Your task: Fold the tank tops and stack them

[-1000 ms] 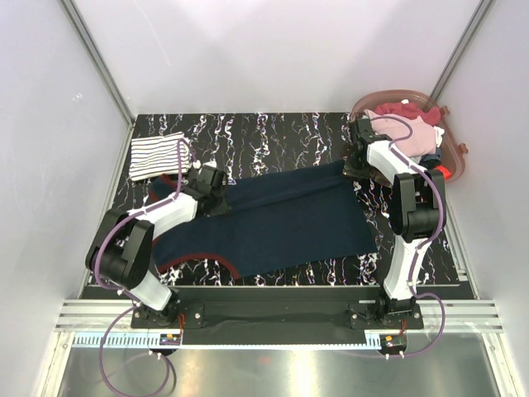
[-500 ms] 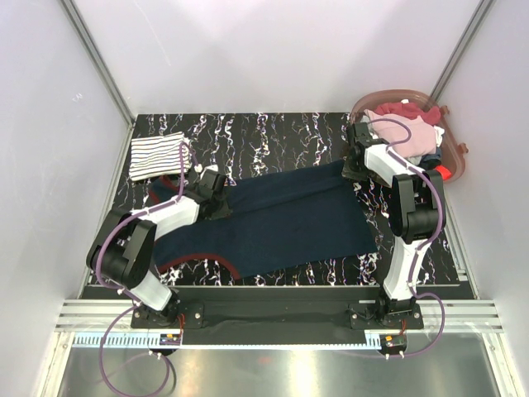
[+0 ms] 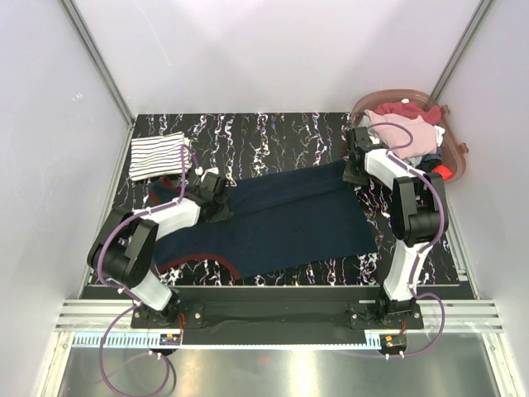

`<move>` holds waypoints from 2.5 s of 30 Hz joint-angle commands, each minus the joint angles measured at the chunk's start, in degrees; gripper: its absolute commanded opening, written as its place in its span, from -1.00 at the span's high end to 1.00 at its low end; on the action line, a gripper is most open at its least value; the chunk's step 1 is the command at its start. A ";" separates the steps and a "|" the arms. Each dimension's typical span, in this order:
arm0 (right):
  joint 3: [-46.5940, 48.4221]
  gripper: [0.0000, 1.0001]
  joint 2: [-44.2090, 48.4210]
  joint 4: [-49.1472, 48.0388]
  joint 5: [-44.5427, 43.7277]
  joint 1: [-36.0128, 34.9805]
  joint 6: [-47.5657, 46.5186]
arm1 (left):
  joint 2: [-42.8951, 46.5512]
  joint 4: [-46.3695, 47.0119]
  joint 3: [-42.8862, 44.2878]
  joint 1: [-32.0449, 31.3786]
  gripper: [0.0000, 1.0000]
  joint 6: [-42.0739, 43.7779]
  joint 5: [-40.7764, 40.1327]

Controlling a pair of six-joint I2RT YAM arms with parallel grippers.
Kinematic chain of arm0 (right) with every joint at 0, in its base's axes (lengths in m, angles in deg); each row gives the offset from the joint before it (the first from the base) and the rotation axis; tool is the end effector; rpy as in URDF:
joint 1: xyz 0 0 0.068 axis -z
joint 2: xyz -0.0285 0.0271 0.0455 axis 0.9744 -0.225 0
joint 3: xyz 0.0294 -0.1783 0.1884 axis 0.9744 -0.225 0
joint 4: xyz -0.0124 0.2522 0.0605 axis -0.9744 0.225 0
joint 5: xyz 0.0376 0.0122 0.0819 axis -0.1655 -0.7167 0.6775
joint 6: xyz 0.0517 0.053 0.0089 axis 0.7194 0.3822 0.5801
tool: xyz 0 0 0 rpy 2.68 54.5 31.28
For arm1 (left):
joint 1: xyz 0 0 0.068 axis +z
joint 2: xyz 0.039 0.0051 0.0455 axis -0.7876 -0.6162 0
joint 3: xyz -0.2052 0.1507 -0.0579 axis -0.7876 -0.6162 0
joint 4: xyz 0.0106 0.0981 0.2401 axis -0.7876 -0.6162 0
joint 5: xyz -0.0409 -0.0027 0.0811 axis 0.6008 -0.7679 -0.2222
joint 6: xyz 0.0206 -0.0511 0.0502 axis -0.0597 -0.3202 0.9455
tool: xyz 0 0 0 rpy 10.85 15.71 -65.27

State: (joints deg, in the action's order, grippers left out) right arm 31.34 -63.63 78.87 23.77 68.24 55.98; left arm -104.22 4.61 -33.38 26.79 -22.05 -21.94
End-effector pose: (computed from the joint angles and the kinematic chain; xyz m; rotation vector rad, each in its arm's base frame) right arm 0.4093 0.0476 0.1474 0.4282 2.5980 -0.1402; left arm 0.2884 -0.1261 0.1233 -0.2773 2.5347 -0.2443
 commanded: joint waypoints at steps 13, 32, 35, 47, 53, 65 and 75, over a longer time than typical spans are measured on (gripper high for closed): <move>-8.42 -0.07 15.81 -8.87 -3.06 0.06 0.98 | 14.45 -0.13 -5.17 -0.14 -0.41 -3.14 -8.20; -1.65 0.27 1.92 -15.46 12.42 -11.20 0.97 | 4.29 -2.84 12.03 25.17 -0.47 -7.89 -10.89; -2.36 0.27 1.48 -16.87 12.42 -11.46 1.15 | -1.60 -11.89 20.65 25.08 -0.46 -6.83 -16.09; -3.06 0.31 0.34 -18.37 12.59 -12.25 1.68 | -13.56 -23.25 37.54 26.66 -0.33 -2.53 -25.96; -2.27 0.31 -0.54 -16.96 11.19 -12.25 1.76 | -16.11 -22.99 37.19 27.45 -0.21 -2.26 -23.68; -2.44 0.31 -0.45 -16.26 10.40 -12.25 1.50 | -17.08 -17.54 32.18 28.68 -0.01 -1.91 -18.84; -1.92 0.34 -1.07 -15.29 9.52 -12.25 1.41 | -12.08 -14.11 23.40 30.18 1.00 -4.28 -20.24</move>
State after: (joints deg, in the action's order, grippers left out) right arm 28.30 -64.51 63.42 34.96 56.51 57.35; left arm -120.35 -12.31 -8.42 56.24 -25.55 -41.76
